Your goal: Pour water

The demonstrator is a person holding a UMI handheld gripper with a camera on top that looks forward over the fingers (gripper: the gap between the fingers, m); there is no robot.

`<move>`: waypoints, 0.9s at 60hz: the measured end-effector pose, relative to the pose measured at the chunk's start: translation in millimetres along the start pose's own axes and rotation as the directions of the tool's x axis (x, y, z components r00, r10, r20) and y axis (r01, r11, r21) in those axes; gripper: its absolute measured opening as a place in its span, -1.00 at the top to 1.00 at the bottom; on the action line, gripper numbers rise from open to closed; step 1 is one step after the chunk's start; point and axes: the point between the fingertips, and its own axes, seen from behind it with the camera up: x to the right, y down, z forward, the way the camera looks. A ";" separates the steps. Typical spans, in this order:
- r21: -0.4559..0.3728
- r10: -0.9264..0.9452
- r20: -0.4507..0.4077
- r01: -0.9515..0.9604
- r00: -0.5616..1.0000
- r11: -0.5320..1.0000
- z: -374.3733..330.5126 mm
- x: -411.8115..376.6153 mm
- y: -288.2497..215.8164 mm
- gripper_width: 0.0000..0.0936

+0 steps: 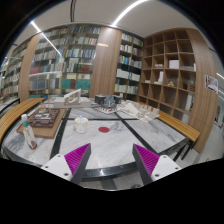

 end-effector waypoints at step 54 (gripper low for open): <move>0.076 -0.076 0.404 0.049 0.911 0.996 42.8 -444.1 60.6 -0.83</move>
